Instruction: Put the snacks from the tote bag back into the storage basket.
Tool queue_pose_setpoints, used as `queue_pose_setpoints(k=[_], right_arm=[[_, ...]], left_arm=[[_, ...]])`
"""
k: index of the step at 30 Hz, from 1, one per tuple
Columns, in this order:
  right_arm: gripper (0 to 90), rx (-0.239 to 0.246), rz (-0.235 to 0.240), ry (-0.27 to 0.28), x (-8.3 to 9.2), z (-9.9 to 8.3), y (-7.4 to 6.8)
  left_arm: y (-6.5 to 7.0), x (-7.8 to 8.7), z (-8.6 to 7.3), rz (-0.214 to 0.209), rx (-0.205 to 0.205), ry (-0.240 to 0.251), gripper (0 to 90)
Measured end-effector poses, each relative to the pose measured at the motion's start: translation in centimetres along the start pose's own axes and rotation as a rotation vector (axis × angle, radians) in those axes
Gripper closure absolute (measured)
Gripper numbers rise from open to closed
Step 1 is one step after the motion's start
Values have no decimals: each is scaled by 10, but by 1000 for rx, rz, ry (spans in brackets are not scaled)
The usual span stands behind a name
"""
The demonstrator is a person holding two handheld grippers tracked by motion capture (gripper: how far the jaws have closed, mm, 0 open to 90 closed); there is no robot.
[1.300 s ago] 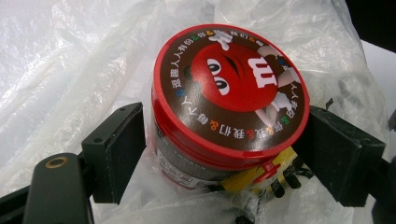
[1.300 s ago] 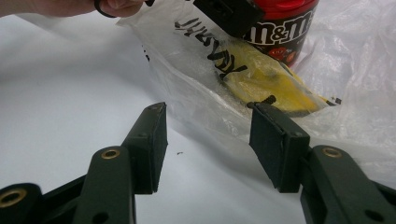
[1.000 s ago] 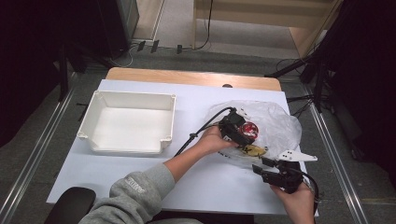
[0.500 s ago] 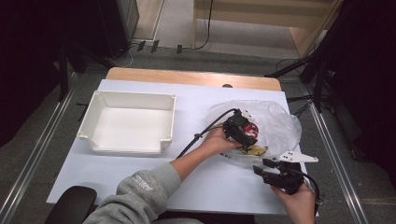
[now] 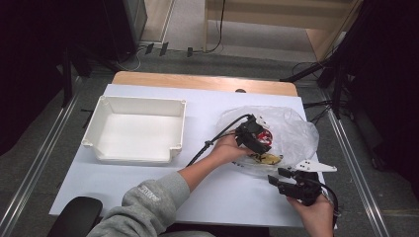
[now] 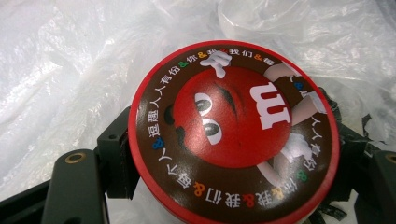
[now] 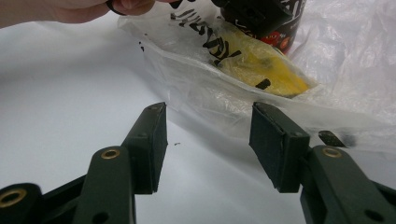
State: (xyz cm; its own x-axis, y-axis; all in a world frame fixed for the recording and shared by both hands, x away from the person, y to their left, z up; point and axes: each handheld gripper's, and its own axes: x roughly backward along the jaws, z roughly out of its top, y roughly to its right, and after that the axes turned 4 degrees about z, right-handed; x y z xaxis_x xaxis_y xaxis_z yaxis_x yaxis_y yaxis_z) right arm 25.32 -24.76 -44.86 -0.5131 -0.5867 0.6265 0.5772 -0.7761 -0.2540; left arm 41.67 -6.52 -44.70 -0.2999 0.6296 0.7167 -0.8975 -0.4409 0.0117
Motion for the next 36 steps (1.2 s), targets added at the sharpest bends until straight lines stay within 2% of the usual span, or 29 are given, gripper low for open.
queue_pose_setpoints(k=[4,9,12,13,16,18,22,25,30,36], right_arm=[[475,-1,2,-1,0,0,0],[475,2,11,10,-1,1,0],[476,16,23,21,-1,2,-1],[475,16,26,24,-2,2,-2],[476,29,28,27,-3,3,-4],[475,30,33,26,-3,4,-5],[475,36,33,25,-5,6,-6],[475,42,38,26,-6,7,-7],[471,57,41,30,-8,11,-10],[468,71,52,27,-12,14,-15]], left_arm=[[-1,10,5,-5,6,38,257],[-2,26,12,-17,4,47,258],[-5,37,13,-26,15,34,257],[-6,41,13,-27,4,22,258],[-8,50,12,-31,12,7,257],[-9,56,11,-36,25,10,258],[-10,66,9,-34,26,6,258],[-11,75,8,-30,14,2,258],[-16,96,1,-15,29,23,258],[-23,118,-6,-22,59,16,258]])
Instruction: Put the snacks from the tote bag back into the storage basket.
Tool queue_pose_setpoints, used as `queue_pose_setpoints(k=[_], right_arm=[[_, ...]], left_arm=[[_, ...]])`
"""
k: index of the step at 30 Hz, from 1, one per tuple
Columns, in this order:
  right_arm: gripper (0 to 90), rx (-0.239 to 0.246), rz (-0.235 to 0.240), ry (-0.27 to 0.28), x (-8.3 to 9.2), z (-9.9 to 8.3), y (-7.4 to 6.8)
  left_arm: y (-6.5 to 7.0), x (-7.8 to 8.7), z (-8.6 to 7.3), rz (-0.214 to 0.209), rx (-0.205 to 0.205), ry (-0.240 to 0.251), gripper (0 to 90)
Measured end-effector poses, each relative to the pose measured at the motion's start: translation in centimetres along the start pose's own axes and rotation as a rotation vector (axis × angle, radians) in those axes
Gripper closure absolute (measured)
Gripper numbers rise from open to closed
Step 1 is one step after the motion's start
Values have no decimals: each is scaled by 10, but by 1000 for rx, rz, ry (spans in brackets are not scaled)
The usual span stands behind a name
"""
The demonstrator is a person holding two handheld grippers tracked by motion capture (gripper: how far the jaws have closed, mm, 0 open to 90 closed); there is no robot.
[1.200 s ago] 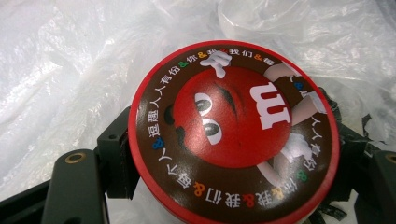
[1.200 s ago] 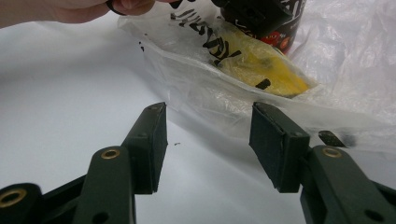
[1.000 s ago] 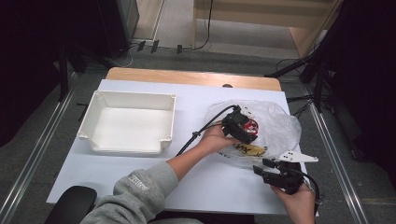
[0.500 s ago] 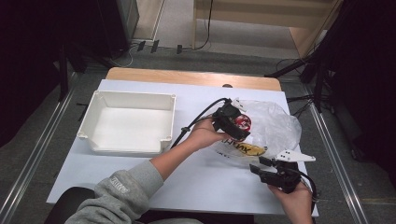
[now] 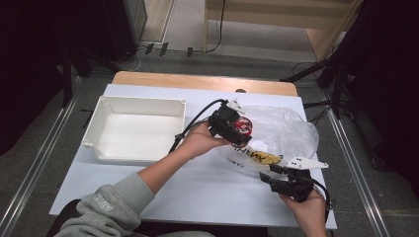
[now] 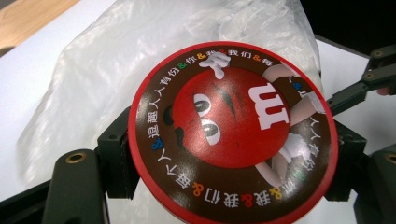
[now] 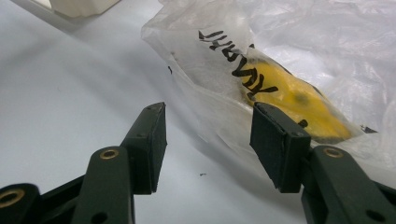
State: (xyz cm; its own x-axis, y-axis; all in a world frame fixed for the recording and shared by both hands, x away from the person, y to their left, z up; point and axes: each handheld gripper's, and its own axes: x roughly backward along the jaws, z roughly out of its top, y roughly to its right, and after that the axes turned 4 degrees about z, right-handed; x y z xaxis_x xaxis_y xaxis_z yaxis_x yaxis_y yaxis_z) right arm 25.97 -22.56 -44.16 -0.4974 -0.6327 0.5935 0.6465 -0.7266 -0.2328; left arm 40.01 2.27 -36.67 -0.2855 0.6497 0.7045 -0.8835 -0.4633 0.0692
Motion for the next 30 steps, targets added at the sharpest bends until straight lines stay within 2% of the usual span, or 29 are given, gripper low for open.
queue_pose_setpoints(k=[2,5,10,15,19,24,30], right_arm=[[466,1,2,-1,-1,1,-2],[463,3,3,-2,-3,3,-5],[463,2,3,-2,-6,5,-8],[463,0,6,-10,-11,7,-11],[461,-2,8,-9,-14,9,-13],[461,-1,9,-4,-18,10,-14],[461,-9,8,1,-21,12,-16]], left_arm=[[-3,10,-3,2,-3,11,258],[-11,22,-8,0,26,17,258],[-23,38,-14,13,48,21,259],[-29,53,-17,22,46,19,259],[-30,61,-20,45,30,12,259],[-33,70,-23,38,47,12,259],[-41,78,-30,36,44,0,259]])
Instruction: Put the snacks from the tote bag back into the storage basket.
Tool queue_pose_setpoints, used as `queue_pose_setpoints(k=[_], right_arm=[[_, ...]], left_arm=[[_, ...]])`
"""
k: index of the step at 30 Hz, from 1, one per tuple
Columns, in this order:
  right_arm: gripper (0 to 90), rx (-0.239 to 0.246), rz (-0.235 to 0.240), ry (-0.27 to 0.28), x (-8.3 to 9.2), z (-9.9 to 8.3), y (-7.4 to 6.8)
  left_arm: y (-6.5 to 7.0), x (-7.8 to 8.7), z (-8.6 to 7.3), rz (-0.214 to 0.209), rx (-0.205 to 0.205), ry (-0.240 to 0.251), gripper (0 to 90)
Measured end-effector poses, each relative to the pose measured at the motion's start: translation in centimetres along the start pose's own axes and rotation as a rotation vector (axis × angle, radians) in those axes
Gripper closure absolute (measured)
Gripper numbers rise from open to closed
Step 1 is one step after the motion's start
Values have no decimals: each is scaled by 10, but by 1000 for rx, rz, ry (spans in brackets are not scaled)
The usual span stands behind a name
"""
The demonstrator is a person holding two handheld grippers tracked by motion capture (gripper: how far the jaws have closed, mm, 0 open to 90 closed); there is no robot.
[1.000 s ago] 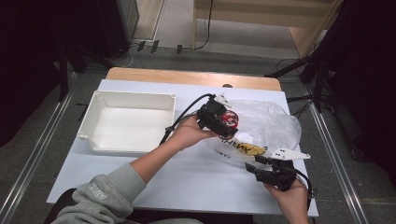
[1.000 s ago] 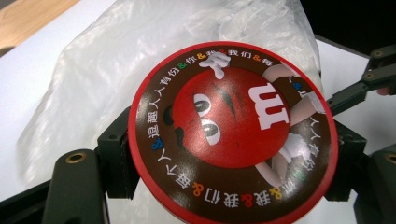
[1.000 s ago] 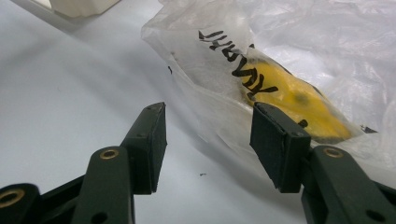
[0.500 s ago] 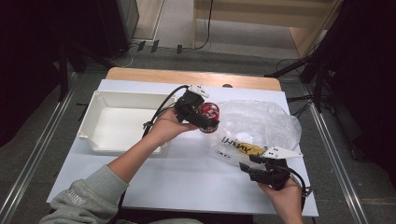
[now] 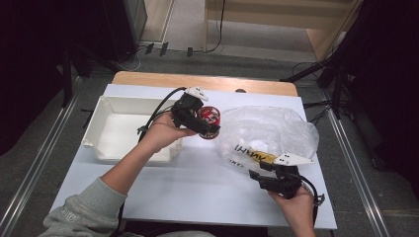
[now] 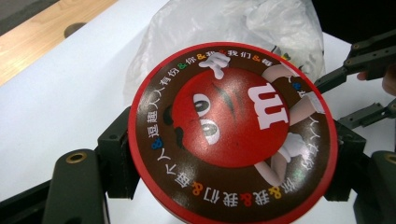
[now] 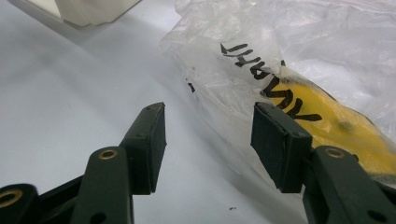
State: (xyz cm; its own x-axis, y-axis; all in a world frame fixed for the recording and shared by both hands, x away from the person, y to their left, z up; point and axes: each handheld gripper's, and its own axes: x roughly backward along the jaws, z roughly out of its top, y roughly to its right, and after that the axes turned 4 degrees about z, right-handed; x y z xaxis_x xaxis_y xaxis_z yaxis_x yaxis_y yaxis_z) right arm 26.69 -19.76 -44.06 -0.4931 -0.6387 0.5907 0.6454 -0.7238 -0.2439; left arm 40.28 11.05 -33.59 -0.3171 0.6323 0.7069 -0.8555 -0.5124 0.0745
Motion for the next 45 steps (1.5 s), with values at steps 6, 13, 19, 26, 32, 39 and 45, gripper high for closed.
queue_pose_setpoints(k=[6,13,19,26,32,39,45], right_arm=[[461,-12,14,6,-1,0,2],[461,-8,11,4,-1,-2,3],[461,7,12,-5,-2,-2,2],[461,17,24,-17,-5,-2,1],[461,9,24,-16,-5,-3,5],[462,15,29,-23,-9,-1,5],[462,23,36,-22,-11,2,6]], left_arm=[[-7,7,-7,-1,-5,-3,259],[-12,11,-16,19,-12,-23,260],[-17,17,-21,28,-15,-21,260],[-25,27,-29,68,4,-28,260],[-32,34,-35,105,18,-39,260],[-41,45,-42,137,38,-33,260],[-51,56,-49,172,53,-32,260]])
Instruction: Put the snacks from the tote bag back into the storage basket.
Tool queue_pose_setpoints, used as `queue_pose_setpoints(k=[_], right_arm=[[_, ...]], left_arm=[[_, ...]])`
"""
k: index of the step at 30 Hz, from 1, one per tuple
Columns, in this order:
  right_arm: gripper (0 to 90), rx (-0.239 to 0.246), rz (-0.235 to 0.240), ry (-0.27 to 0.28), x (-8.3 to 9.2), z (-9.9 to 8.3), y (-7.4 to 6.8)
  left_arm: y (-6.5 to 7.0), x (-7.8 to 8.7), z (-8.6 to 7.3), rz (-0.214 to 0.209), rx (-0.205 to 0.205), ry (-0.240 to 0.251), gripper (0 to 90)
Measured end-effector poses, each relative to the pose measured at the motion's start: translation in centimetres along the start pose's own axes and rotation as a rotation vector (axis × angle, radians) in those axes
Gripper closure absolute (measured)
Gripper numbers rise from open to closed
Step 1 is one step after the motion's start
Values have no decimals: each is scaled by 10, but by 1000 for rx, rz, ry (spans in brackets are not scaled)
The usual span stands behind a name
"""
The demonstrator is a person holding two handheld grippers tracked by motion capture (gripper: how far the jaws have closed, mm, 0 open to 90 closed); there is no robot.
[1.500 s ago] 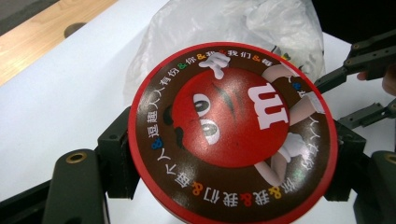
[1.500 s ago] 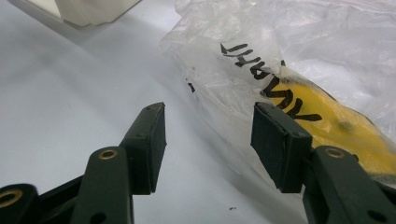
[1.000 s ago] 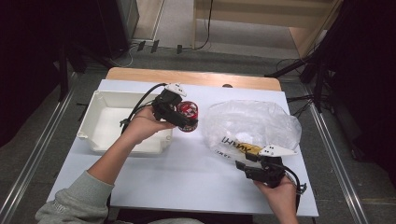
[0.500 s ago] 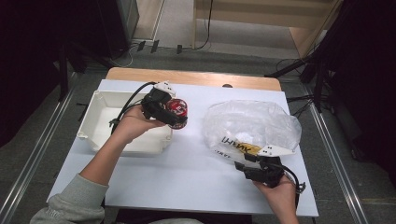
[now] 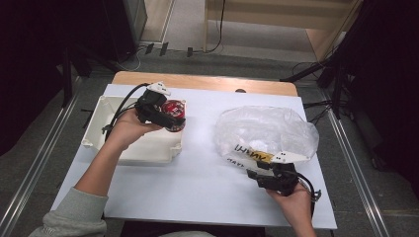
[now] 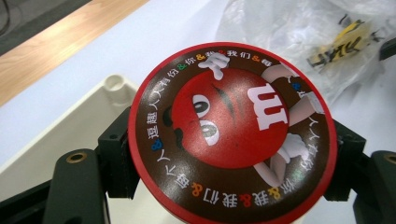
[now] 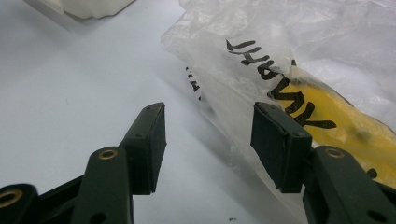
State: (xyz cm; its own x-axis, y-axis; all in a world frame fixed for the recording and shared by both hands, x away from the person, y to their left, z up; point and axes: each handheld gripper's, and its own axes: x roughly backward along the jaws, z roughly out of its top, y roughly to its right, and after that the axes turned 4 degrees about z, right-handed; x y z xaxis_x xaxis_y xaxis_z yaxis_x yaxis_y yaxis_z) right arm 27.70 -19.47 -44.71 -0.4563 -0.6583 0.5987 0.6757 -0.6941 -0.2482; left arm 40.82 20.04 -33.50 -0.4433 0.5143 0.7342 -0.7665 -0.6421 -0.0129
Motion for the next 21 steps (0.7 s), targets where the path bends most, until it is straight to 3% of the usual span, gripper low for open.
queue_pose_setpoints(k=[11,21], right_arm=[[462,7,13,-4,-4,4,0],[461,10,11,-8,-4,3,0]], left_arm=[[-23,3,-17,63,44,-17,261],[-39,-12,-28,84,62,-18,260]])
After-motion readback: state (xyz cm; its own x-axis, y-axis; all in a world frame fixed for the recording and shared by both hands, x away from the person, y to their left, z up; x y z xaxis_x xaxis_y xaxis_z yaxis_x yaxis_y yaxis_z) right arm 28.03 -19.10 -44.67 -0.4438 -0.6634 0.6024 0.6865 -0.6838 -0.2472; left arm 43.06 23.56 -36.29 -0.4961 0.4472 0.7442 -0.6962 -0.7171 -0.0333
